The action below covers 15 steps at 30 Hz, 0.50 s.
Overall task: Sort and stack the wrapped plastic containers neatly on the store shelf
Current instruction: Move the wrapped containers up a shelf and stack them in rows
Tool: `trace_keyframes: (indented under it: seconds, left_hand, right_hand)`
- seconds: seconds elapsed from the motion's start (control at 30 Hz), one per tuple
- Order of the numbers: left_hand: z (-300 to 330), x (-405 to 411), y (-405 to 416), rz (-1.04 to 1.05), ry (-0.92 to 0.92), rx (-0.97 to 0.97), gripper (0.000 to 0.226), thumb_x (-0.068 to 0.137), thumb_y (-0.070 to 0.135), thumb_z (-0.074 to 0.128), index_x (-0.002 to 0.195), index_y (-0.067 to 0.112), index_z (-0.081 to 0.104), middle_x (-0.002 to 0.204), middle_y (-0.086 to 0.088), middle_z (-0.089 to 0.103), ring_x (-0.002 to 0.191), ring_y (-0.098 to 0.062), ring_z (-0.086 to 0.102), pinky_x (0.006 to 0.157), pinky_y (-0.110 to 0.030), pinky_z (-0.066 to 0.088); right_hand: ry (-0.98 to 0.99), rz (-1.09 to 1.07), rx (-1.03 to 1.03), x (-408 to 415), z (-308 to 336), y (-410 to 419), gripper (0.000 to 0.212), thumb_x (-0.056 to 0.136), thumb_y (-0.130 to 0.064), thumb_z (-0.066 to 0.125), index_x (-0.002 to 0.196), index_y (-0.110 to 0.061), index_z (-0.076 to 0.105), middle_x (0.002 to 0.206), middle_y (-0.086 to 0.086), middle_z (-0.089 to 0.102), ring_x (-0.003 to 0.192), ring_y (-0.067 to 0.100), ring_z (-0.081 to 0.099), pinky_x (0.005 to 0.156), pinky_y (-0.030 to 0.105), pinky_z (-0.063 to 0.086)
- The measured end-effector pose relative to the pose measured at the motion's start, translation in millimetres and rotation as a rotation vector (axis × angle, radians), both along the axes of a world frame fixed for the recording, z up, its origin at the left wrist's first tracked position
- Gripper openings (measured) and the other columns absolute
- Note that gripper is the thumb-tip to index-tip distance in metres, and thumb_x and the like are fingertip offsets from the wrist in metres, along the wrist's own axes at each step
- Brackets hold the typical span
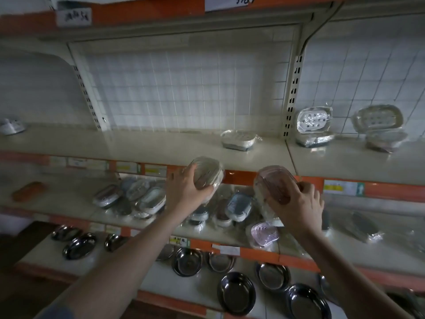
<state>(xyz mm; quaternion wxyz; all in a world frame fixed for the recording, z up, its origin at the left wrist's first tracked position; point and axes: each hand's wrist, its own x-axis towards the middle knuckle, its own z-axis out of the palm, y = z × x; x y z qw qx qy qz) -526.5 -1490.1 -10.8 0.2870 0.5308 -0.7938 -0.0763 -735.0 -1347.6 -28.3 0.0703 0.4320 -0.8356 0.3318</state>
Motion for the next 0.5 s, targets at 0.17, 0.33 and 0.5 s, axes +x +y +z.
trace_keyframes:
  seconds: [0.17,0.33,0.5]
  left_hand:
    - [-32,30,27,0.055,-0.010,0.055,0.072,0.075,0.058,0.063,0.137,0.030,0.038,0.134,-0.004,0.046,0.121,-0.026,0.040,0.095,-0.037,0.040]
    - [-65,59,25,0.092,-0.028,0.112,0.072,0.076,0.056,0.063,0.137,0.027,0.039,0.134,-0.004,0.044,0.124,-0.027,0.037,0.100,-0.037,0.033]
    - [-92,82,-7,0.120,-0.041,0.177,0.074,0.075,0.054,0.065,0.138,0.023,0.040,0.133,-0.008,0.045,0.121,-0.028,0.039,0.100,-0.039,0.035]
  right_hand:
    - [0.004,0.053,0.039,29,-28,16,0.064,0.072,-0.059,0.065,0.126,-0.027,0.054,0.110,0.014,0.050,0.100,0.035,0.047,0.088,0.044,0.037]
    - [-0.034,0.066,0.154,54,-55,11,0.066,0.074,-0.061,0.063,0.130,-0.029,0.050,0.119,0.012,0.047,0.112,0.032,0.043,0.096,0.043,0.034]
    - [-0.052,0.060,0.170,70,-85,-16,0.066,0.070,-0.059,0.068,0.123,-0.022,0.057,0.116,0.016,0.051,0.106,0.036,0.047,0.093,0.046,0.036]
